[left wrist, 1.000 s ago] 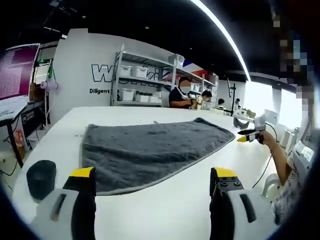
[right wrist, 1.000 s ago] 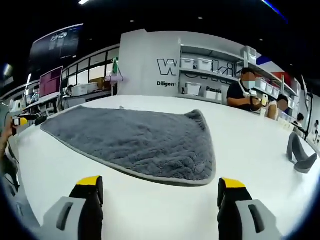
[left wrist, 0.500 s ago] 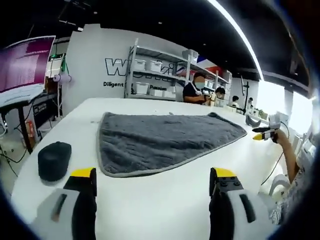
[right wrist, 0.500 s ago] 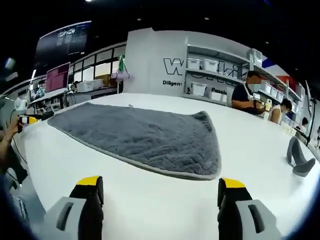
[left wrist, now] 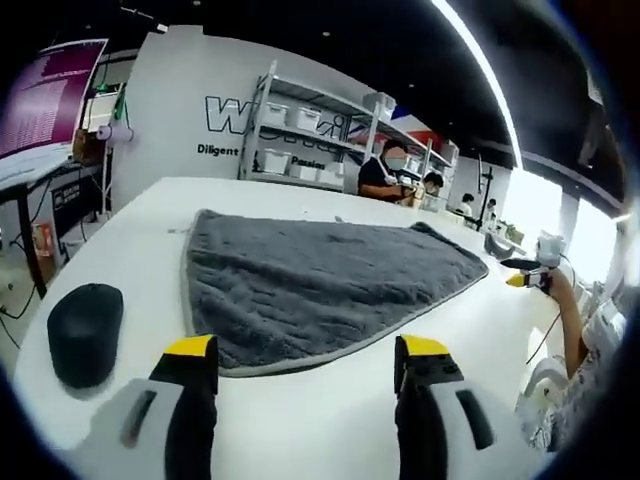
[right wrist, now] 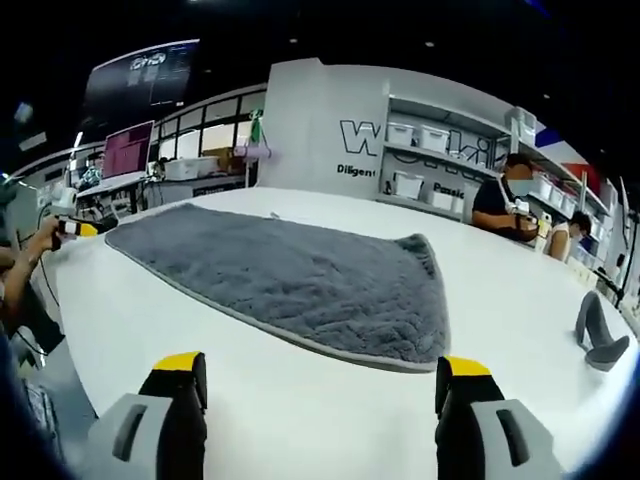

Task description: Fold the towel on the table until its edges align and the towel forms a compact rectangular stack.

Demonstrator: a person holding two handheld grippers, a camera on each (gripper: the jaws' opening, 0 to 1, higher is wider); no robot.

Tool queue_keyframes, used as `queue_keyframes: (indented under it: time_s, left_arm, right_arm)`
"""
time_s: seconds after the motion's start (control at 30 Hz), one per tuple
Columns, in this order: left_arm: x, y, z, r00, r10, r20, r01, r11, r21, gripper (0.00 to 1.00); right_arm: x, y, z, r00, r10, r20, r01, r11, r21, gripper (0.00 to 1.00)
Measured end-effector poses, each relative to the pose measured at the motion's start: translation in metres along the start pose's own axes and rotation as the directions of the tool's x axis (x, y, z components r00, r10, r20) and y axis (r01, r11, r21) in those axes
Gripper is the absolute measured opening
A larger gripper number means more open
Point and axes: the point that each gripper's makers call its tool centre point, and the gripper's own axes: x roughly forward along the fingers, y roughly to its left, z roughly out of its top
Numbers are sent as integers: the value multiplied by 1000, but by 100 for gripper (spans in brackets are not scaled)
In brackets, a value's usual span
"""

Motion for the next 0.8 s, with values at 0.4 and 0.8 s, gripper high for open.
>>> queue_keyframes:
  time_s: [0.4,0.8]
  left_arm:
    - [1,12,-11,996,-22,-90,27,998,51,60]
    - [-3,19,-16,980,-92,-175,129,969,212,47]
  right_arm:
    - [0,-2,-5,1000,3,-17,-3,1000,7,99]
    - [-3,-3,-2,1000,-9,-18,9,1000,-7,99]
